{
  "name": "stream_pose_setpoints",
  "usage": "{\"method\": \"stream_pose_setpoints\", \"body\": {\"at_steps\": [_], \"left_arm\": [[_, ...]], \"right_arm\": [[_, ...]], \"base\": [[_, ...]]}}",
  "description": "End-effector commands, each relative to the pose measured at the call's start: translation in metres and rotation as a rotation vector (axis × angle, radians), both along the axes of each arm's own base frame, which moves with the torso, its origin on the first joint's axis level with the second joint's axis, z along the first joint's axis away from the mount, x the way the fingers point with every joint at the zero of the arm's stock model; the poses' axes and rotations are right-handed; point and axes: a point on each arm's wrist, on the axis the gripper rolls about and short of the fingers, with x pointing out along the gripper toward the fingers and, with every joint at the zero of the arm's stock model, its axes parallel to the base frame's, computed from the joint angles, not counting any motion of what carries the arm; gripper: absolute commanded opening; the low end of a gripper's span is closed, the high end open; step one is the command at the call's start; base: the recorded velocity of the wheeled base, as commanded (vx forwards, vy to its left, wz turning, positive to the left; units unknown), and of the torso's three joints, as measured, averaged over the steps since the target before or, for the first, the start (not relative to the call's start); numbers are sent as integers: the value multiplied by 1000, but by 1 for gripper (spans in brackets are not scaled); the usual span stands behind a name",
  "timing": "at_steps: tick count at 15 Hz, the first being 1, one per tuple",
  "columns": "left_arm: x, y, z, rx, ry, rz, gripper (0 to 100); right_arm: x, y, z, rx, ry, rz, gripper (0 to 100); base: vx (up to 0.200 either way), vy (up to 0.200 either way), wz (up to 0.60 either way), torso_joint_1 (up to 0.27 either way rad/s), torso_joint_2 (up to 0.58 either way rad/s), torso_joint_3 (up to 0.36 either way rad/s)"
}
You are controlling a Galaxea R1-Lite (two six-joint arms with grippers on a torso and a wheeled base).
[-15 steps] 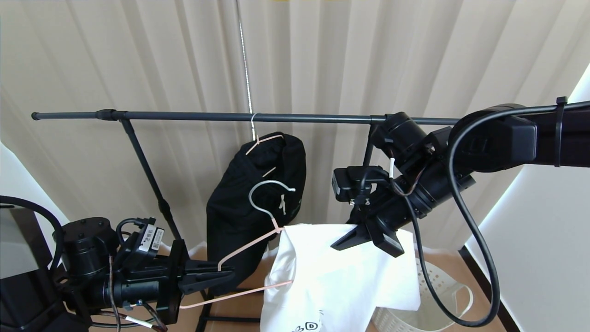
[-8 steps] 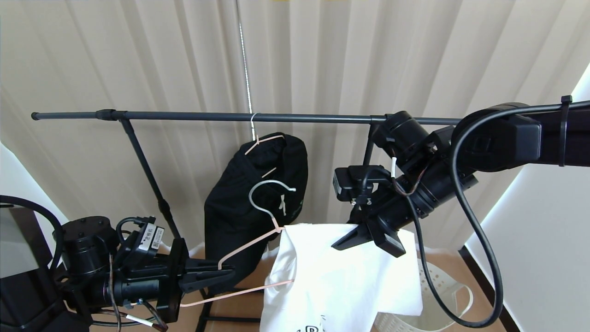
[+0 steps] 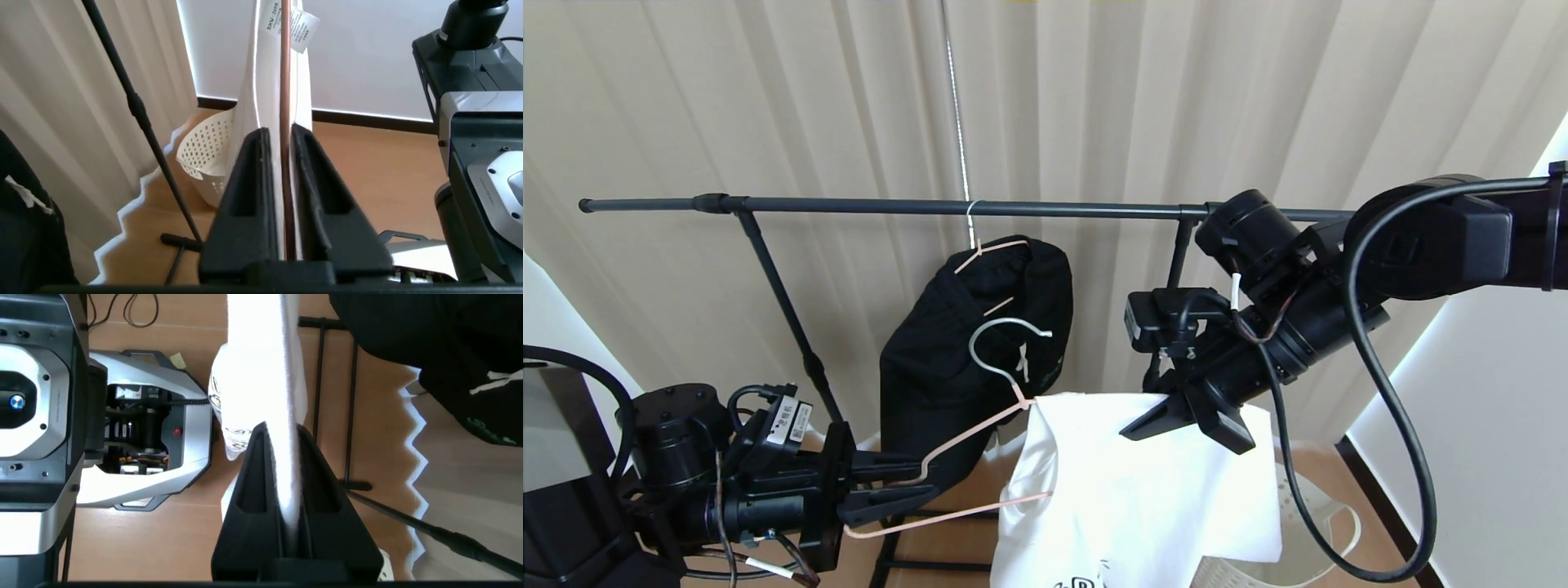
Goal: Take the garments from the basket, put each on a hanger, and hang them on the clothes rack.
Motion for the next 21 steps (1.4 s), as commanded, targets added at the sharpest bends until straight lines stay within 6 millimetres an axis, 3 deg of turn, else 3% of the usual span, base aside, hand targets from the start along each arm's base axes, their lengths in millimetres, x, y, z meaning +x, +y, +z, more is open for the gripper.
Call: {"method": "stream_pose_setpoints", "body": {"at_steps": [1, 5, 12, 21], "left_arm": [[0, 0, -1, 0, 4, 0, 100], [5, 10, 5, -5, -16, 42, 100], [5, 33, 53, -133, 166, 159, 100], [10, 26, 58, -150, 193, 167, 100]], "right_arm": [[-2, -1, 0, 0, 2, 4, 0], [-7, -6, 4, 4, -7, -4, 0], [-6, -23, 22, -71, -122, -144, 0], [-20, -21, 47, -116, -306, -387, 0]], "base": [[0, 0, 0, 0, 0, 0], [0, 0, 0, 0, 0, 0], [0, 0, 0, 0, 0, 0], [0, 0, 0, 0, 0, 0]]}}
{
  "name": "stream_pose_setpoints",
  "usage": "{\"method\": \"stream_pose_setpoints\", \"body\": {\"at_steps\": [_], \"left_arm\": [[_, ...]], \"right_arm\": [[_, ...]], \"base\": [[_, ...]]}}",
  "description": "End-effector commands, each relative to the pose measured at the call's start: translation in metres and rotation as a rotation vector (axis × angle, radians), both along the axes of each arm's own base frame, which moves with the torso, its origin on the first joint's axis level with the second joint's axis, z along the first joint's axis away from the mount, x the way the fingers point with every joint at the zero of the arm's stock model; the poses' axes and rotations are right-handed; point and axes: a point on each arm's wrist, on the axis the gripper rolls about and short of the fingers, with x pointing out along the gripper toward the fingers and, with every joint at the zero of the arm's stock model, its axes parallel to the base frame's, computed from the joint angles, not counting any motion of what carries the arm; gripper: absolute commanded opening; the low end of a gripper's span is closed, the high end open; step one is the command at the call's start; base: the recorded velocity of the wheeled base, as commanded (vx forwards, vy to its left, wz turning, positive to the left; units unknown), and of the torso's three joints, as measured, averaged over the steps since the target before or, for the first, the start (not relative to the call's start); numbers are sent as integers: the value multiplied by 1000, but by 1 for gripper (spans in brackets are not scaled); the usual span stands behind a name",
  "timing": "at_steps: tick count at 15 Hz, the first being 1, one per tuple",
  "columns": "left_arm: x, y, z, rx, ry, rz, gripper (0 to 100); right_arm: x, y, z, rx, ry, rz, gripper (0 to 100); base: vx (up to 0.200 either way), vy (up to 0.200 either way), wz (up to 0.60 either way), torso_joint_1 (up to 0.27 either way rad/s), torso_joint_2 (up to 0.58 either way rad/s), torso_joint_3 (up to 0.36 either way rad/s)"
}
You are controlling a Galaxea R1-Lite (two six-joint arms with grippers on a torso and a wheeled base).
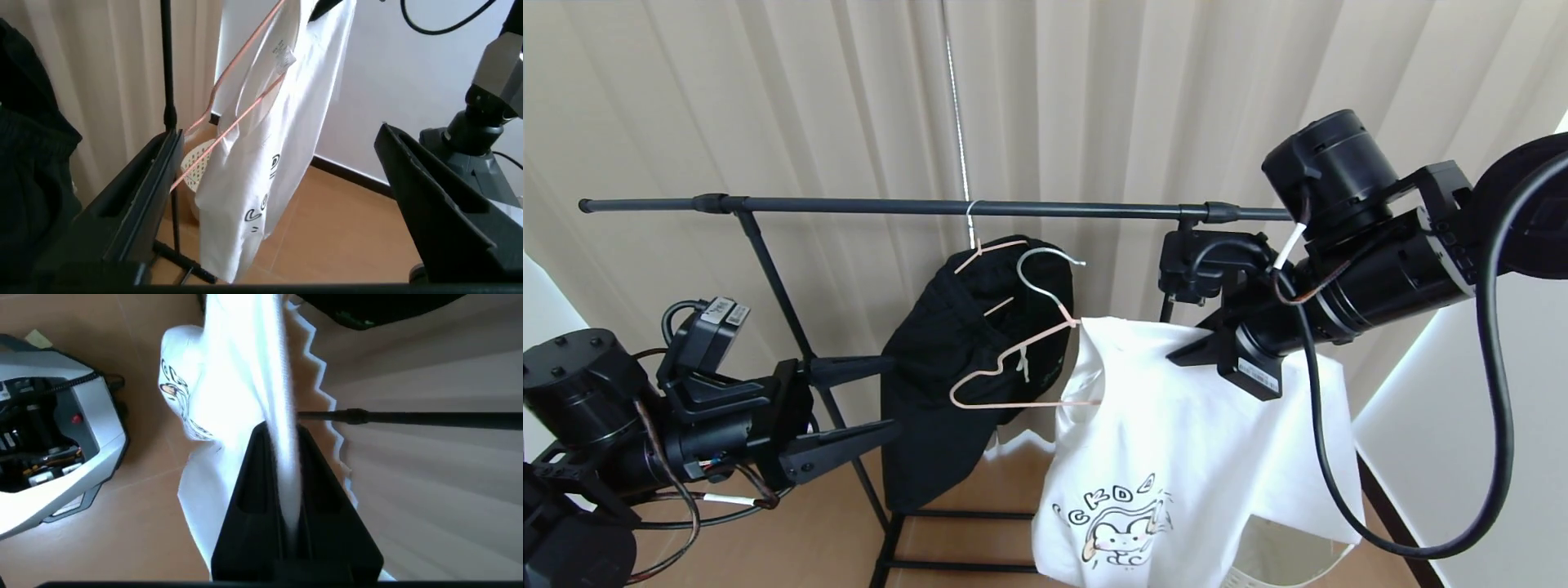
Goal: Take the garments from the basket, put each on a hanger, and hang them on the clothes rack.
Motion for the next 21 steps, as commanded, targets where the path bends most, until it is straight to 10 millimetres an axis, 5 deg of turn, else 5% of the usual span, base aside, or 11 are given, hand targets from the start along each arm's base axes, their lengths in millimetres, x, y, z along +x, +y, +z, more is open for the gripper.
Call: {"method": "stream_pose_setpoints", "body": {"at_steps": [1, 6, 10, 15, 21], "left_arm": [[0, -2, 0, 2, 4, -7, 100], [-4, -18, -11, 71, -67, 3, 100], [1, -52, -21, 264, -134, 325, 100], [10, -84, -49, 328, -34, 403, 100], [13, -127, -56, 284, 61, 540, 100]], "right_arm": [[-8, -3, 4, 22, -37, -1, 0], [-9, -3, -5, 38, -74, -18, 0], [-8, 5, -5, 36, -111, -45, 0], [-11, 9, -4, 85, -147, -131, 0], [-21, 19, -9, 117, -258, -145, 0]], "base": [[0, 0, 0, 0, 0, 0], [0, 0, 0, 0, 0, 0], [0, 0, 0, 0, 0, 0], [0, 0, 0, 0, 0, 0], [0, 0, 0, 0, 0, 0]]}}
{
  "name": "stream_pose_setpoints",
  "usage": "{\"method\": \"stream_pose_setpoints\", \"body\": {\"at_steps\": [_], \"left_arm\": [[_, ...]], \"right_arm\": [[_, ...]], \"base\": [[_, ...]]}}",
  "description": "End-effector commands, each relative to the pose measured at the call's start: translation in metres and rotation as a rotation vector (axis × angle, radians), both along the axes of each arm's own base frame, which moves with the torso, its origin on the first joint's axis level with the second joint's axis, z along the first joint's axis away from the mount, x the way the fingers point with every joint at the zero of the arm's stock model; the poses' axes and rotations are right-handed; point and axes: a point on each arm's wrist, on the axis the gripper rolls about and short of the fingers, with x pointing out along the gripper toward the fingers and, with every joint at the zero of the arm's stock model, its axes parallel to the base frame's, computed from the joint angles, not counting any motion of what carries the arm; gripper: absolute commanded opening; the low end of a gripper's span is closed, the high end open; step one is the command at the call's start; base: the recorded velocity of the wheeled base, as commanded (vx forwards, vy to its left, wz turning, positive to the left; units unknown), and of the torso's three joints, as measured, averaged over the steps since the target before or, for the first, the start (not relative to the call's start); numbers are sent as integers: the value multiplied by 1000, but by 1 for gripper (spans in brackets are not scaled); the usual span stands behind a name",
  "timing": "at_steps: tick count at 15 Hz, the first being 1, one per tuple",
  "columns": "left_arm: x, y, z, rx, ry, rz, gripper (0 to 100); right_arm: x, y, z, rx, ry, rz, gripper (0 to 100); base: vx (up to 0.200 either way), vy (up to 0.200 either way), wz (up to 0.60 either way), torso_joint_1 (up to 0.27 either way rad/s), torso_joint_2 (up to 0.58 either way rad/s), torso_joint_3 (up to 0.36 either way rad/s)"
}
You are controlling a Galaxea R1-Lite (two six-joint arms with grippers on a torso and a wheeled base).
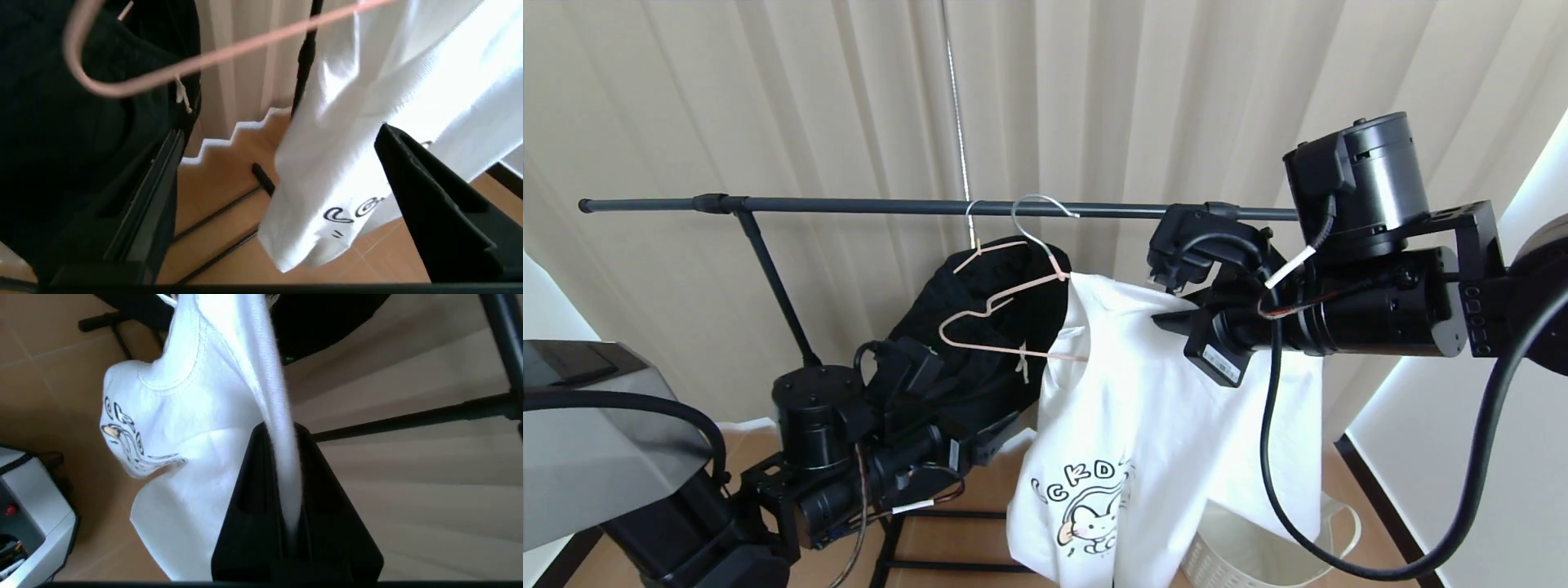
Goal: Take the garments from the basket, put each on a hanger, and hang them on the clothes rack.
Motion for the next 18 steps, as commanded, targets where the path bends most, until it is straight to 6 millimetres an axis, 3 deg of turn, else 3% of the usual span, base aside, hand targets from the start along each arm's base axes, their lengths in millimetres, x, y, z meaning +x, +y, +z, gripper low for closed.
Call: {"method": "stream_pose_setpoints", "body": {"at_steps": [1, 6, 11, 18], "left_arm": [[3, -18, -7, -11, 17, 22, 100], [11, -53, -15, -69, 16, 156, 100], [24, -68, -20, -97, -16, 273, 100], [33, -73, -35, -91, -36, 328, 100]], "right_arm": [[-7, 4, -5, -6, -5, 7, 0], [-14, 14, -4, 29, -3, -28, 0], [-21, 12, 4, 46, -22, -20, 0], [-30, 7, 15, 81, -44, -22, 0]], "base": [[0, 0, 0, 0, 0, 0], [0, 0, 0, 0, 0, 0], [0, 0, 0, 0, 0, 0], [0, 0, 0, 0, 0, 0]]}}
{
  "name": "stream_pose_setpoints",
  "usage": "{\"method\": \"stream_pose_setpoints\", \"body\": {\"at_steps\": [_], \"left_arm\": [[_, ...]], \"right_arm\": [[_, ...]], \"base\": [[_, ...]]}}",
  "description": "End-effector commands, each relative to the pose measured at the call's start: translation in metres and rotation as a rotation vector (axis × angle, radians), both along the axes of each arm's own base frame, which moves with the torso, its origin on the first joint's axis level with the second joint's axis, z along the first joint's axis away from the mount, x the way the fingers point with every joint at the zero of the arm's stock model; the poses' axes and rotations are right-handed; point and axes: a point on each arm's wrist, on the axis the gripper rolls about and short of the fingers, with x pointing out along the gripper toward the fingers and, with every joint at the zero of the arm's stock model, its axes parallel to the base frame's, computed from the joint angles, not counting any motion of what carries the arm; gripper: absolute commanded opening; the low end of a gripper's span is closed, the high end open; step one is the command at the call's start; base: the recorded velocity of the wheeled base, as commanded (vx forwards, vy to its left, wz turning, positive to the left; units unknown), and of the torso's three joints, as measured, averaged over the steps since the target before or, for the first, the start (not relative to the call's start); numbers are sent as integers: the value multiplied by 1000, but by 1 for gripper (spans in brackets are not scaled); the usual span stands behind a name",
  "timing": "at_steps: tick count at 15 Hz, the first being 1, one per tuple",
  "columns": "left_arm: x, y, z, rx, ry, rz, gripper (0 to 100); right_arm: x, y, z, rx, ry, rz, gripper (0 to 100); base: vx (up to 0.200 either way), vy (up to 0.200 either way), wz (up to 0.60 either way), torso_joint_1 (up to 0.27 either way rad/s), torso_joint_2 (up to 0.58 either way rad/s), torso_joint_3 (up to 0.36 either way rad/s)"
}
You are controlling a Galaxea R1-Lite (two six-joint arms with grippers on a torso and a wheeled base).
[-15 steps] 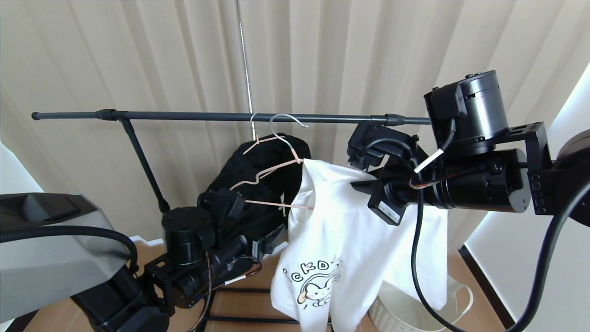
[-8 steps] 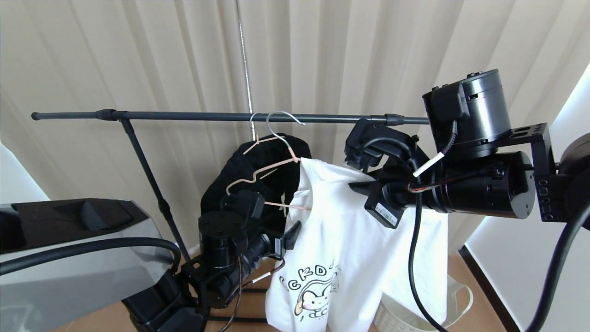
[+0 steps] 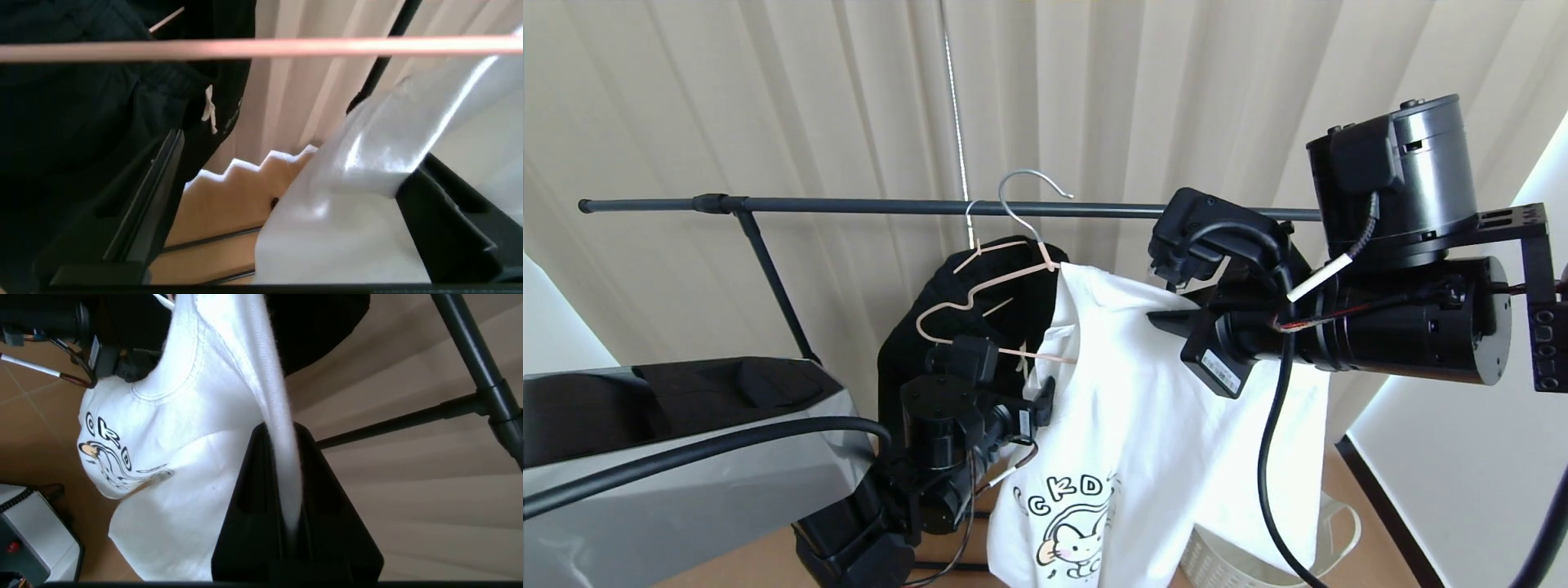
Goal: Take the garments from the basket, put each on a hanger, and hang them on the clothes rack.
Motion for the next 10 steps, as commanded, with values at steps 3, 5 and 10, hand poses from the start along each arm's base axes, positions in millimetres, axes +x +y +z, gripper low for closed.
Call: {"method": "stream_pose_setpoints", "body": {"at_steps": [3, 5, 10], "left_arm": [[5, 1, -13, 19, 22, 12, 100], [8, 6, -14, 39, 18, 23, 100], [21, 19, -13, 38, 7, 68, 100]], "right_arm": [[-5, -4, 8, 19, -21, 2, 0], [-7, -5, 10, 23, -26, 2, 0], [-6, -7, 10, 23, -26, -3, 0]], "base": [[0, 0, 0, 0, 0, 0], [0, 0, 0, 0, 0, 0], [0, 0, 0, 0, 0, 0]]}}
